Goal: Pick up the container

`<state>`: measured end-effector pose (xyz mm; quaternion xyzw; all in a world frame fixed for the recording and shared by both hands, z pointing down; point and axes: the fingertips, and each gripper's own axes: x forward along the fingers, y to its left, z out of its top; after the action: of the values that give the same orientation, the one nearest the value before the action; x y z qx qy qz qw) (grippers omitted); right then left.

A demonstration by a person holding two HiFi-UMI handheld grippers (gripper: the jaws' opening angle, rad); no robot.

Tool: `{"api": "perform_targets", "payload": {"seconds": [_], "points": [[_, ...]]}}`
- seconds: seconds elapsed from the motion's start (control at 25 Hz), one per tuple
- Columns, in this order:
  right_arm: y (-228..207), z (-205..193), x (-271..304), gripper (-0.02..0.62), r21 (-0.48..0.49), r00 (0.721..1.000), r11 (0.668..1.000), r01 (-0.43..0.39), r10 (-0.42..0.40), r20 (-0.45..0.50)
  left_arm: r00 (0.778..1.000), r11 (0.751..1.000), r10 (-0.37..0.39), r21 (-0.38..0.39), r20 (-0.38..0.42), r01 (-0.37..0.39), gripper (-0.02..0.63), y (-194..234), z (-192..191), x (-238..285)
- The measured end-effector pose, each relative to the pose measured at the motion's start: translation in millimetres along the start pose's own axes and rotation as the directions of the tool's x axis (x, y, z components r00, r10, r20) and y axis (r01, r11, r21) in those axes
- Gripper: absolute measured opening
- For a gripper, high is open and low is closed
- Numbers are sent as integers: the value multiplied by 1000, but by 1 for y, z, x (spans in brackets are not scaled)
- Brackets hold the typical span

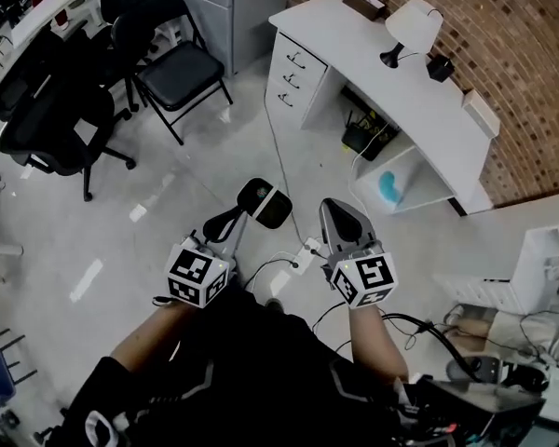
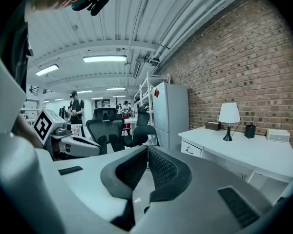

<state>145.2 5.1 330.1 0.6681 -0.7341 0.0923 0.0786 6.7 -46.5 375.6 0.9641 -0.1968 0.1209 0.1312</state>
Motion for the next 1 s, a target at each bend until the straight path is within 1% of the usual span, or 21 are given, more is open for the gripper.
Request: {"api": "perform_targets", "payload": {"seconds": [0.04, 0.12, 0.16, 0.24, 0.36, 0.44, 0.56, 0.72, 0.76, 0.8, 0.84, 0.88, 1.0], "points": [[-2, -6, 5, 9, -7, 1000, 1000, 6, -6, -18, 1000, 1000, -12, -3, -17, 11, 29, 5, -5, 6], [-6, -22, 18, 9, -26, 998, 1000, 8, -10, -65, 998, 999, -42, -26, -56, 41, 107, 13, -19, 20], [-6, -30, 25, 9, -37, 996, 999, 2, -5, -90, 995, 998, -58, -43, -76, 55, 128, 18, -27, 26], [-6, -45, 39, 9, -54, 991, 998, -18, 10, -134, 990, 995, -84, -69, -113, 77, 130, 29, -41, 38], [-6, -67, 60, 9, -78, 981, 996, -42, 26, -190, 978, 990, -124, -84, -170, 111, 135, 46, -63, 56], [-6, -84, 72, 9, -104, 971, 993, -61, 35, -235, 969, 988, -139, -98, -204, 121, 143, 54, -80, 66], [-6, -110, 89, 11, -129, 951, 985, -117, 74, -299, 963, 988, -117, -124, -244, 89, 144, 64, -104, 77], [-23, -140, 118, 13, -130, 929, 977, -169, 114, -352, 948, 992, -102, -107, -303, 73, 153, 73, -131, 98], [-27, -148, 125, 23, -117, 921, 976, -186, 131, -366, 944, 993, -96, -101, -315, 68, 156, 74, -138, 103], [-29, -157, 133, 59, -102, 911, 972, -210, 156, -383, 940, 994, -86, -96, -330, 57, 156, 76, -145, 107], [-31, -168, 140, 126, -93, 897, 966, -240, 184, -401, 935, 995, -73, -95, -348, 42, 160, 77, -153, 111], [-32, -179, 146, 139, -96, 882, 957, -273, 209, -422, 929, 995, -61, -99, -366, 27, 163, 78, -162, 114], [-37, -217, 158, 140, -127, 828, 918, -377, 272, -491, 913, 993, -35, -117, -406, -14, 169, 77, -190, 130]]}}
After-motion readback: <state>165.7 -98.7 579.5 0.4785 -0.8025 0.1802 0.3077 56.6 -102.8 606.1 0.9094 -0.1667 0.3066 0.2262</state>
